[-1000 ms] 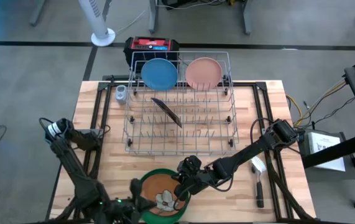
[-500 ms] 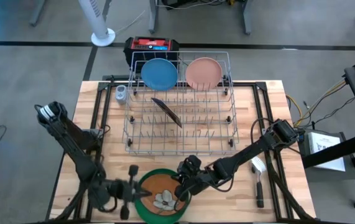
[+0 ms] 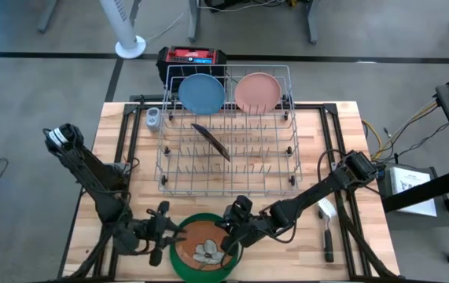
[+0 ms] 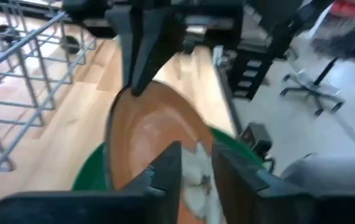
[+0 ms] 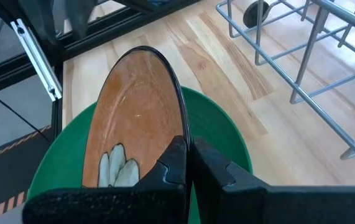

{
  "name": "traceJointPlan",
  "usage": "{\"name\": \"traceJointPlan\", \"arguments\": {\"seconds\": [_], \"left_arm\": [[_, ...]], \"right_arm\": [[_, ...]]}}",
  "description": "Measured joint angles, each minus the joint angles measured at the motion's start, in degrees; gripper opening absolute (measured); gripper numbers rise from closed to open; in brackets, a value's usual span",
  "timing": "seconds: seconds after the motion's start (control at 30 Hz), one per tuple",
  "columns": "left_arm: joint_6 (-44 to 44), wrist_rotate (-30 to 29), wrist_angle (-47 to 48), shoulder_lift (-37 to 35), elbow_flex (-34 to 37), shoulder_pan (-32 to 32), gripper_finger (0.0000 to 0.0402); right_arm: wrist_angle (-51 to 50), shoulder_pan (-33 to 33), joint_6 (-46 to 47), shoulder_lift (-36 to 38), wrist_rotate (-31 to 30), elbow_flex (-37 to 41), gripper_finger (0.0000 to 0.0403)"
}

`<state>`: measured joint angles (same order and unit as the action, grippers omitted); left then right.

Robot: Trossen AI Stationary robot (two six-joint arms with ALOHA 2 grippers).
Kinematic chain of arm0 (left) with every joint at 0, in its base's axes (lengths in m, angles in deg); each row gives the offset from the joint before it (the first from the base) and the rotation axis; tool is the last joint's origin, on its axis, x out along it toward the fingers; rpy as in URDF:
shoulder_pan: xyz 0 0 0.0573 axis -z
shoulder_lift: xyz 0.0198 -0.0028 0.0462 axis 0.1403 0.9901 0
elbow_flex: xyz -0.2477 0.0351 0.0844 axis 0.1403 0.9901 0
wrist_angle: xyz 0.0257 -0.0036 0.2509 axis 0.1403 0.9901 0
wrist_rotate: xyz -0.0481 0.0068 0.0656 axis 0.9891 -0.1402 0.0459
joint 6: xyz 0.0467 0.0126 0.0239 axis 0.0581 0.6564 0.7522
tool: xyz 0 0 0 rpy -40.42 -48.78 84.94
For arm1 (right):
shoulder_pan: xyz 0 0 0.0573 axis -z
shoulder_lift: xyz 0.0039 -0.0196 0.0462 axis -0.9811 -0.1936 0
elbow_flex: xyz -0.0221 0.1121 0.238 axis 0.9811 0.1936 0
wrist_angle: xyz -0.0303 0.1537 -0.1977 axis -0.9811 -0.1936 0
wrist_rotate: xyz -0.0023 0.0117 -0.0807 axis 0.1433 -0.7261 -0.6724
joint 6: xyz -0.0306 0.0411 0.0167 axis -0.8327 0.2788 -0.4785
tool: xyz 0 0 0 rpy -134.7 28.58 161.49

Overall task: Sort dishes
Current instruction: Put the orange floral plate into the dish rack

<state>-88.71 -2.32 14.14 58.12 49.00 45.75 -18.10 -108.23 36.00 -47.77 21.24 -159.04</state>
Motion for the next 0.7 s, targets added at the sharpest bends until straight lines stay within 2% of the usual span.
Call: {"name": "traceJointPlan", "arguments": {"seconds": [0.1,0.23,0.3,0.5,0.7], "left_arm": [[-3.55,-2.41,10.67,0.00,-2.77,-0.21,0.0126],[-13.34,-4.75,28.02,0.00,-6.65,-0.61,0.0178],[-16.36,-5.05,31.75,0.00,-7.68,-0.67,0.0201],[-16.46,-4.54,30.19,0.27,-6.73,-0.67,0.0244],[-16.41,-1.05,23.65,1.89,-4.39,-0.79,0.0249]], "right_arm": [[0.06,0.00,-0.32,0.00,-0.02,0.00,0.0000],[0.11,0.00,-0.46,0.00,-0.07,0.00,0.0000],[0.13,0.00,-0.75,0.00,-0.09,0.00,0.0000],[0.24,0.04,-1.42,0.00,-0.13,0.00,0.0000],[0.77,0.04,-2.54,0.00,-0.36,0.00,0.0000]]}}
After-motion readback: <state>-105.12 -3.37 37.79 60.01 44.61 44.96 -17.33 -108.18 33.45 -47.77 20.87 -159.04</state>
